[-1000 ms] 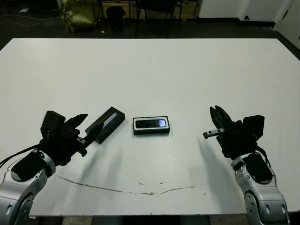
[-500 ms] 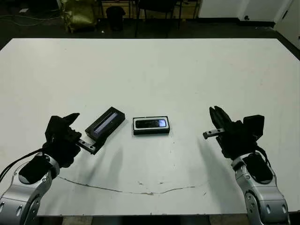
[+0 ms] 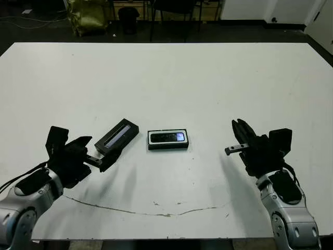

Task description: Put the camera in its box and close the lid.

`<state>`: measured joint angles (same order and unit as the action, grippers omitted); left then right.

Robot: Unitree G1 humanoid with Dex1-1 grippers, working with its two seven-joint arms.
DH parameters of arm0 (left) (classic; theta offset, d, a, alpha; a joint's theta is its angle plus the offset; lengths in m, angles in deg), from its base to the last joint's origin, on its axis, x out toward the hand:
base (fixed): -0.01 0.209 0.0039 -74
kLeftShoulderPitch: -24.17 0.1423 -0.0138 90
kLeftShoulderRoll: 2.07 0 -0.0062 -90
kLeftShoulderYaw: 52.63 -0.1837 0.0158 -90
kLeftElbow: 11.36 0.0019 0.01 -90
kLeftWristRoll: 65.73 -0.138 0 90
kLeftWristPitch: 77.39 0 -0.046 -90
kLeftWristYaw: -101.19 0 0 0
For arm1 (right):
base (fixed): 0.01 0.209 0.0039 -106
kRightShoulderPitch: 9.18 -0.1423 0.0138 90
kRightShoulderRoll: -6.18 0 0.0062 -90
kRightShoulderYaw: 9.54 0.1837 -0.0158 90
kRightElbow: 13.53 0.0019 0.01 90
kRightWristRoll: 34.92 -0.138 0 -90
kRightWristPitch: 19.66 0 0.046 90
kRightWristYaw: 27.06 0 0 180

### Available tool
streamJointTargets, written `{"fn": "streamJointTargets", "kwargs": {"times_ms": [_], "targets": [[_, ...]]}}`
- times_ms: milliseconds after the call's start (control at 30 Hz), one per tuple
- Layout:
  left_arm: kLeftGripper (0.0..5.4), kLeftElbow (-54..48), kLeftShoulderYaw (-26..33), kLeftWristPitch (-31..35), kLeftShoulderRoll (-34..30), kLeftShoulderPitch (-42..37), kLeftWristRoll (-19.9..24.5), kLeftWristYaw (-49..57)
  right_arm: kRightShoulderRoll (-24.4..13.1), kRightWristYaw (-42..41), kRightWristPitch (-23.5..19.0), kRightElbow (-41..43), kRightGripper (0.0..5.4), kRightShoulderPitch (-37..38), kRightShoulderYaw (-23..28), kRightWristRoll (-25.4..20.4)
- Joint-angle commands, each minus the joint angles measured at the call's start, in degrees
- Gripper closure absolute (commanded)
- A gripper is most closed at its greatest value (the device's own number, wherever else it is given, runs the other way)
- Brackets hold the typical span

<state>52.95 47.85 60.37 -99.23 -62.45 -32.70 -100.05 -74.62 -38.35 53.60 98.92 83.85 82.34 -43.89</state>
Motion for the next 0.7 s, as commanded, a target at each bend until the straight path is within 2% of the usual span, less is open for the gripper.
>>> {"fn": "streamJointTargets", "kwargs": {"times_ms": [33, 200, 467, 600, 700], "targets": [[0.01, 0.2, -0.9, 0.2, -2.7, -0.3, -1.7, -0.7, -0.8, 0.3, -0.8, -0.4, 5.4, 0.9, -0.3, 0.7], [0.01, 0.6, -2.7, -2.8, -3.1, -0.4, -5.8, 0.4, -0.6, 0.1, -0.3, -0.8, 5.4, 0.9, -0.3, 0.7], [0.01, 1.6, -8.0, -15.6, -2.6, 1.7, -18.5, 3.4, -0.4, -0.9, 1.0, -2.0, 5.4, 1.3, -0.3, 0.0], [0.01, 2.7, -8.4, -17.7, -2.1, 2.0, -20.1, 2.6, -0.2, -1.5, 2.2, -2.8, 5.4, 1.5, -0.3, -0.6], [0.01, 2.8, -7.4, -15.8, -1.0, 2.0, -18.0, 1.8, -0.3, -1.5, 2.7, -3.1, 5.4, 1.5, -0.4, -0.4]]}}
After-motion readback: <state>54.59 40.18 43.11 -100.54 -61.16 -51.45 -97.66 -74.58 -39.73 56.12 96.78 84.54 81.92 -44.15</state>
